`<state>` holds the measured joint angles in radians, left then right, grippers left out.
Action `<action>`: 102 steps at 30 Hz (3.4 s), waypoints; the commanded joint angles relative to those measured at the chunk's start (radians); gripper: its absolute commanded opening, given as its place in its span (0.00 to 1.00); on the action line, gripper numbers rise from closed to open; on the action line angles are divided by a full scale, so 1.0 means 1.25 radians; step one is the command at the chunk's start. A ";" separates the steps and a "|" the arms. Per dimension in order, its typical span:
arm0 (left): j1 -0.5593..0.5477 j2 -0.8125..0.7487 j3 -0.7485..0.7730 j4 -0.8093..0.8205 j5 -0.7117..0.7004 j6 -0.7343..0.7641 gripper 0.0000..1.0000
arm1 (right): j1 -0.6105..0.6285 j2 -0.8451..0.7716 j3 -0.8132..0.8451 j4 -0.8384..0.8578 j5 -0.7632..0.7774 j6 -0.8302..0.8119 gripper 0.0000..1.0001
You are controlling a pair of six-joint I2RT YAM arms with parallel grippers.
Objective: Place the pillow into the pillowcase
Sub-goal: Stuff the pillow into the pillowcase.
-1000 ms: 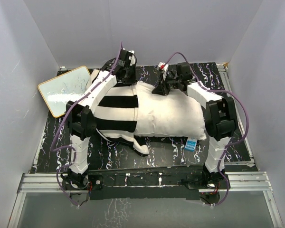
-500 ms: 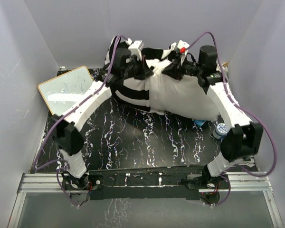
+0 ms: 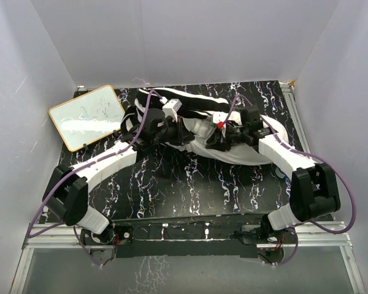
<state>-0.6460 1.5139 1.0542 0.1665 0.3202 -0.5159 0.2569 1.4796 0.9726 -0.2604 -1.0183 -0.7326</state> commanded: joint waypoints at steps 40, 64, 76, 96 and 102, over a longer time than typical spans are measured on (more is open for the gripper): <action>-0.004 0.010 0.306 -0.277 -0.189 0.129 0.58 | 0.014 0.069 0.047 0.175 0.222 0.035 0.10; -0.026 0.232 0.696 -0.427 -0.151 0.134 0.00 | 0.014 0.095 0.083 0.173 0.220 0.104 0.08; -0.070 0.187 0.593 0.050 0.256 -0.227 0.00 | 0.014 0.123 0.266 0.441 0.029 0.564 0.08; 0.006 -0.010 -0.080 0.156 0.121 -0.131 0.00 | -0.113 -0.051 0.439 -0.665 -0.018 -0.436 0.86; 0.005 -0.042 -0.059 0.146 0.124 -0.120 0.00 | -0.113 0.009 0.407 -0.472 0.141 -0.314 0.96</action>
<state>-0.6353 1.5074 0.9791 0.4084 0.4564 -0.7021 0.1101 1.4223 1.4963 -0.8856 -0.9779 -1.1374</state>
